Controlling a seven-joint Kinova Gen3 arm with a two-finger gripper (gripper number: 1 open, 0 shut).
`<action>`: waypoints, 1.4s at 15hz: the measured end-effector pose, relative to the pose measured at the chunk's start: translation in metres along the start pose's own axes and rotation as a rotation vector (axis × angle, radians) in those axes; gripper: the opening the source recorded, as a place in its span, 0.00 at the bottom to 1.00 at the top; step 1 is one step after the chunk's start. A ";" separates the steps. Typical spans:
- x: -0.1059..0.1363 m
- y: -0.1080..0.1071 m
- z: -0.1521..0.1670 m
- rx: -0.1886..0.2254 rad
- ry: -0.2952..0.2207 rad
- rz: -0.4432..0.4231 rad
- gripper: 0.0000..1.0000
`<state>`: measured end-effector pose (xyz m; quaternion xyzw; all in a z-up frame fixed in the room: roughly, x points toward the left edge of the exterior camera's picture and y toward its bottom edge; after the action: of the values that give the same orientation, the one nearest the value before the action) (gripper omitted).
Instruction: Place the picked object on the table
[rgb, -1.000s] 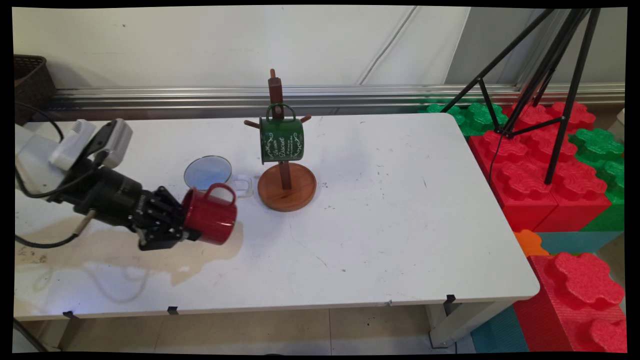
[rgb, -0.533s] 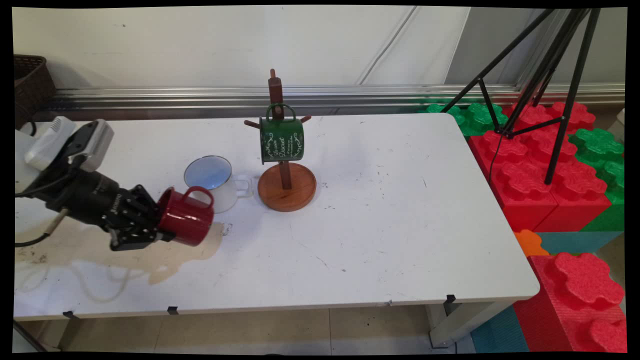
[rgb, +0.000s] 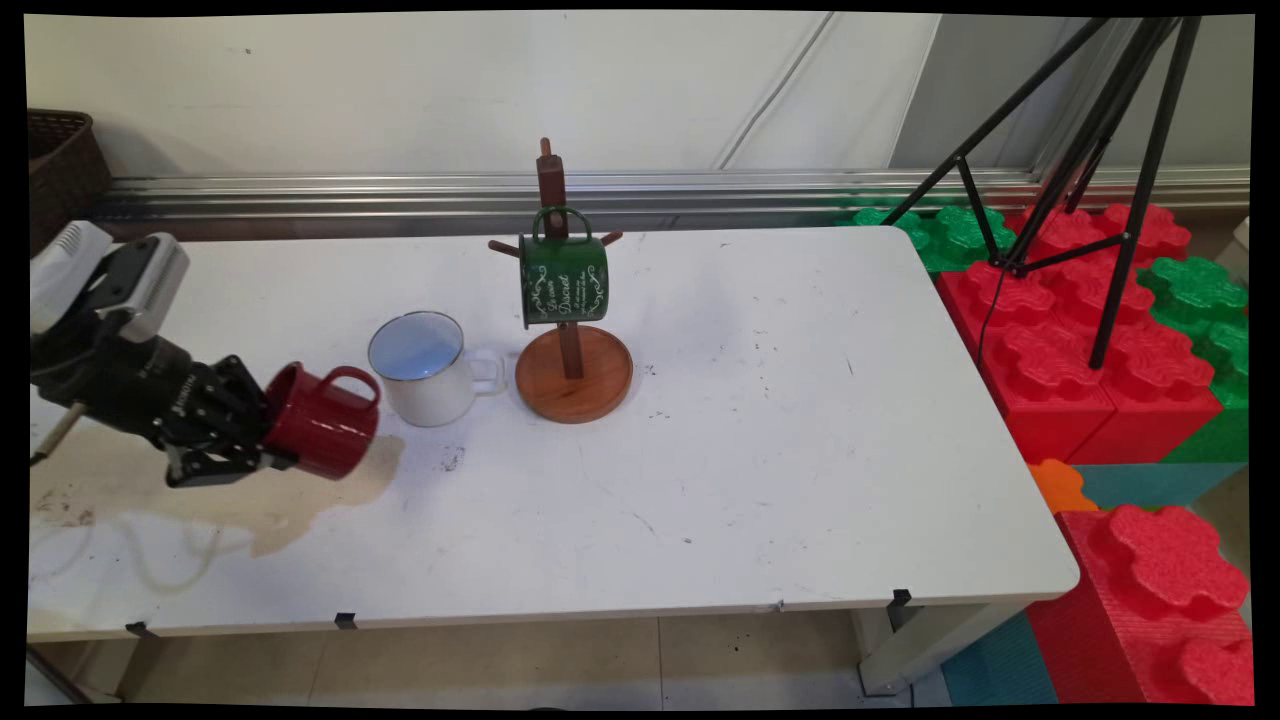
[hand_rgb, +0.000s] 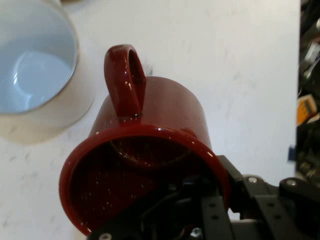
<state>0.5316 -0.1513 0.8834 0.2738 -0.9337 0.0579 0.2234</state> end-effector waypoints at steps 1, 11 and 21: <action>-0.002 -0.002 -0.002 0.006 -0.012 0.008 0.00; -0.027 -0.031 -0.014 0.090 -0.140 0.086 0.00; -0.039 -0.050 0.000 0.125 -0.199 0.140 0.00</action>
<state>0.5877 -0.1743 0.8647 0.2256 -0.9627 0.1039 0.1075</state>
